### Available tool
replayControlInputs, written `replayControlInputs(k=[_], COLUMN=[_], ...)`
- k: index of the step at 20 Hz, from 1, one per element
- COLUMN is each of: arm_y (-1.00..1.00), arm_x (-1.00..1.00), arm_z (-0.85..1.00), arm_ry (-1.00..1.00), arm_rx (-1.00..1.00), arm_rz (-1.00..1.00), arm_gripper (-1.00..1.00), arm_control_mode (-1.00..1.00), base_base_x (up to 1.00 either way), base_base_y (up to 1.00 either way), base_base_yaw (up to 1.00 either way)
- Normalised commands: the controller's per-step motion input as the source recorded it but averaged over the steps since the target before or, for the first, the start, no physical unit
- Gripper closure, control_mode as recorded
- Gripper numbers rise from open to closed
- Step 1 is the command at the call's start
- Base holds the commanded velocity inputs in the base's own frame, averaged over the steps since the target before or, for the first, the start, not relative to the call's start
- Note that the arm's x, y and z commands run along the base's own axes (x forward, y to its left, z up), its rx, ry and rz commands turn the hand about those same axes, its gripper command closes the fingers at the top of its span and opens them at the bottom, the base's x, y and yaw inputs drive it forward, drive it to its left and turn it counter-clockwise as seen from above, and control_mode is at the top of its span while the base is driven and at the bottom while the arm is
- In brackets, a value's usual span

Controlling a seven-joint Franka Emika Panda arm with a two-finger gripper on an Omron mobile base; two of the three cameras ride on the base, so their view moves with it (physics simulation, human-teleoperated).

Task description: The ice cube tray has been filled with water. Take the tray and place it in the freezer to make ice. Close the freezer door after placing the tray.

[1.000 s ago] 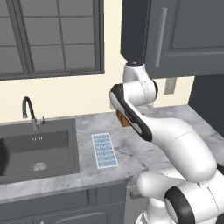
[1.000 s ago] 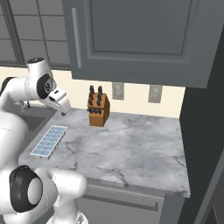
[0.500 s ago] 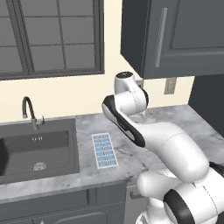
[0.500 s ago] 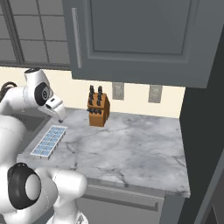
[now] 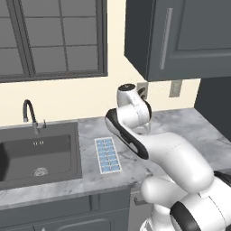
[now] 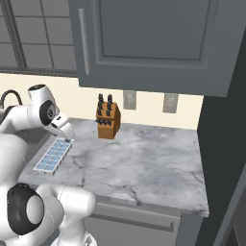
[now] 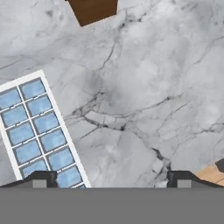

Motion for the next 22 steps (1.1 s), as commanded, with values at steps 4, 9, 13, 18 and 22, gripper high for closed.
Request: replayControlInputs(k=[4,9,13,18,22], arm_y=[0.08,0.18,0.19,0.26,0.21], arm_x=[0.0,0.0,0.0,0.0,0.0], arm_z=[-0.45,-0.34,-0.22,-0.14,-0.09], arm_ry=[0.0,0.01,0.04,0.08,0.05], arm_rx=[0.0,0.0,-0.11,-0.25,-0.24], arm_rz=[0.0,0.06,0.1,0.26,0.24], arm_gripper=[-1.0,-1.0,-1.0,-1.0,-1.0], arm_control_mode=[-1.0,-1.0,-1.0,-1.0,-1.0], base_base_x=[0.0,0.0,0.0,0.0,0.0], base_base_y=[0.0,0.0,0.0,0.0,0.0], base_base_yaw=[0.0,0.0,0.0,0.0,0.0])
